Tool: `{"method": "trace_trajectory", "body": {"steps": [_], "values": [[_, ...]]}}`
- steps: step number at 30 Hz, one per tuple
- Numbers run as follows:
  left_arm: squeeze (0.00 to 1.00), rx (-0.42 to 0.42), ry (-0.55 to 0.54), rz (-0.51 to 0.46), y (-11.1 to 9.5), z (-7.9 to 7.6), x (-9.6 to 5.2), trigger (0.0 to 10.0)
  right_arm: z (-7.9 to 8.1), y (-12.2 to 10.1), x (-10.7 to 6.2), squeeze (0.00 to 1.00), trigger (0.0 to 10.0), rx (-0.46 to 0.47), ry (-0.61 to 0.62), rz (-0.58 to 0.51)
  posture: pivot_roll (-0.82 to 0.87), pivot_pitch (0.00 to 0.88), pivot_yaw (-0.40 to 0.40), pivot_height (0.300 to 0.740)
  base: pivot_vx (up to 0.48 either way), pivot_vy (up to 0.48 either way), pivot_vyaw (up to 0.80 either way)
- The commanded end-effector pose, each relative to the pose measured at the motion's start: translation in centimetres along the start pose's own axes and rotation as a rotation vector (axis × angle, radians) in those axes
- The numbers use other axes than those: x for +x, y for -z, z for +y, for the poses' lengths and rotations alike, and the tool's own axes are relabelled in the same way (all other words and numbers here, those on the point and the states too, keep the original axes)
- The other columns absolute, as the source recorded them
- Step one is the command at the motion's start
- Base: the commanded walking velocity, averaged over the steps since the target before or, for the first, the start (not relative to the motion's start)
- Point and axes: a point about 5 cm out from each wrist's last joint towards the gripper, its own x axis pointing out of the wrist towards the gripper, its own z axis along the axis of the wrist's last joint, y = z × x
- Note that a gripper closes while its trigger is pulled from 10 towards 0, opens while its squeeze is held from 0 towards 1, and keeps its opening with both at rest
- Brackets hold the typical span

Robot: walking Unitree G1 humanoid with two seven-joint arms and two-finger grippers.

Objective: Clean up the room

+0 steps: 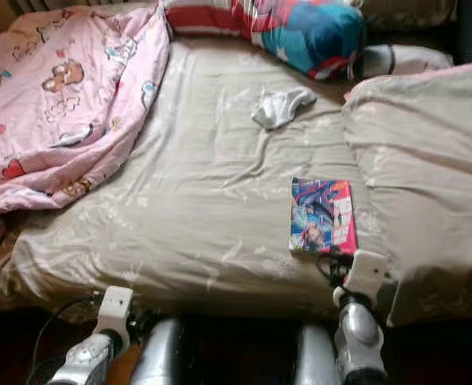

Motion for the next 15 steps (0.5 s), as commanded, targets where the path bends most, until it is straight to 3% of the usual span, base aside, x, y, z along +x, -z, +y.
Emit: {"method": "trace_trajectory", "body": {"steps": [1, 12, 15], "values": [[0.0, -0.028, -0.023, 0.052, 1.0, 0.2, -0.3, 10.0, 0.5, 1.3, -0.7, 0.0, 10.0, -0.007, -0.03, 0.059, -0.05, 0.093, 0.08, 0.599, 0.0, 0.0, 0.0], [0.0, -0.048, -0.028, 0.052, 0.8, -0.3, 0.0, 10.0, 2.0, 1.2, -0.4, 0.0, 10.0, -0.015, -0.084, 0.074, -0.05, 0.07, 0.065, 0.599, 0.0, 0.0, 0.0], [0.0, -0.051, -0.03, 0.051, 0.7, -0.3, 0.0, 10.0, 2.0, 1.3, -0.3, 0.0, 10.0, -0.037, -0.088, 0.084, -0.05, 0.058, 0.068, 0.623, 0.0, 0.0, 0.0]]}}
